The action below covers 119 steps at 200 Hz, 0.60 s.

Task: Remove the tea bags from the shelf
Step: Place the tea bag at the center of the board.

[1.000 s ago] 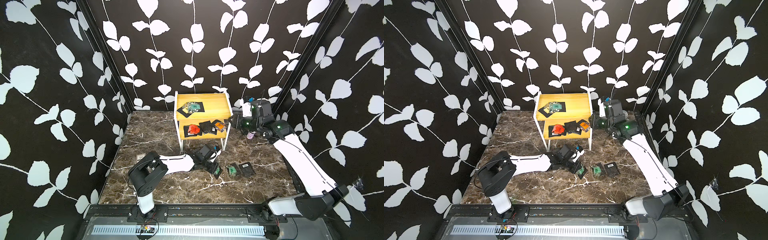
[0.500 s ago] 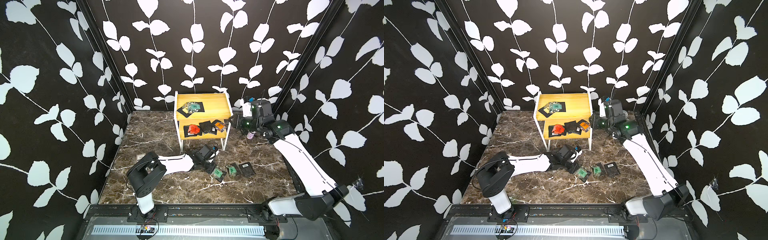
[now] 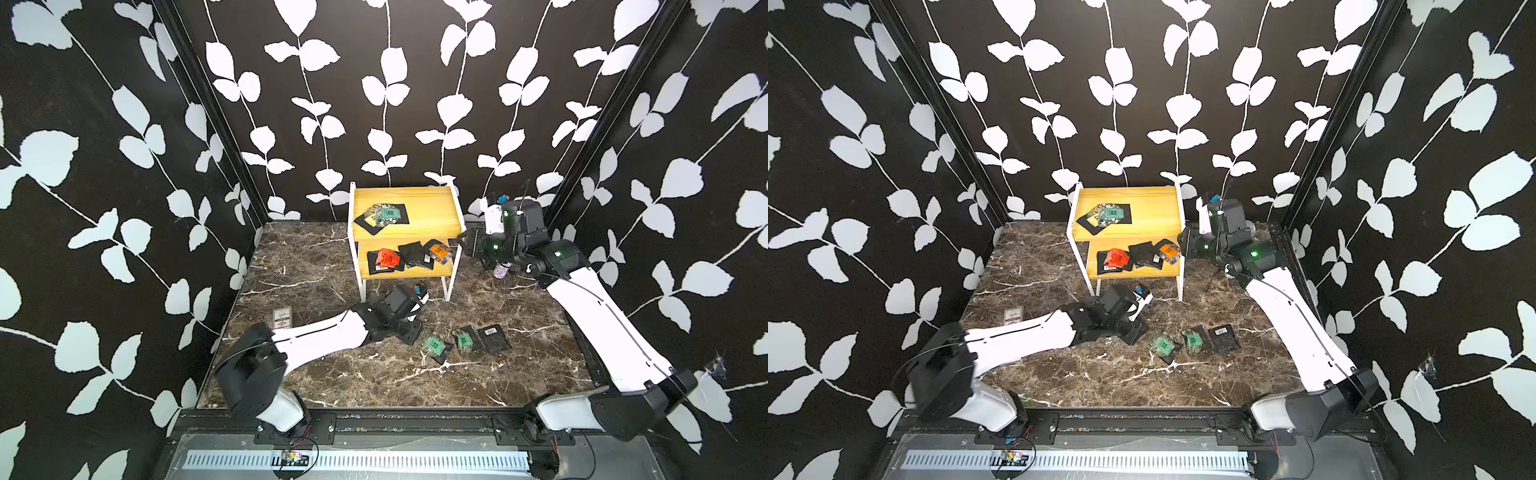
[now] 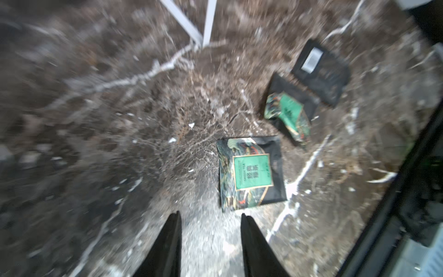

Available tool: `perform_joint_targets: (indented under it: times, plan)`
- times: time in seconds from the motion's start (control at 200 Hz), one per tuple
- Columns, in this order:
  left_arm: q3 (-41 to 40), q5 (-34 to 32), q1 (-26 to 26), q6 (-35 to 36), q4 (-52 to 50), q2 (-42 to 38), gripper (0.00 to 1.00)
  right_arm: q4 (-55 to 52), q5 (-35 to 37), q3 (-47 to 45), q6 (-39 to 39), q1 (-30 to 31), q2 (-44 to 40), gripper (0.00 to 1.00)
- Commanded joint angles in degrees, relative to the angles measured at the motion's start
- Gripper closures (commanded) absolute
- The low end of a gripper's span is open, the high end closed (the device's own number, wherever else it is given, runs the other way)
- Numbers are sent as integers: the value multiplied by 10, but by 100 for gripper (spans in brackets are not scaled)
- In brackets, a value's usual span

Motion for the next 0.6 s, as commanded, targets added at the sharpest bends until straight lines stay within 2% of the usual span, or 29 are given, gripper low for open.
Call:
perform_joint_targets:
  times: [0.0, 0.16, 0.38, 0.59]
  plan:
    - [29, -24, -2, -6, -55, -51, 63, 18, -6, 4, -2, -1, 0, 53]
    - [83, -46, -1, -8, -127, -95, 59, 21, -9, -1, -2, -1, -1, 53]
    - [202, -82, 1, -6, -231, -103, 50, 20, -14, -2, -2, -1, 0, 53]
    - [321, -50, 39, -24, -286, -83, 49, 18, -12, 4, -5, -1, 1, 53]
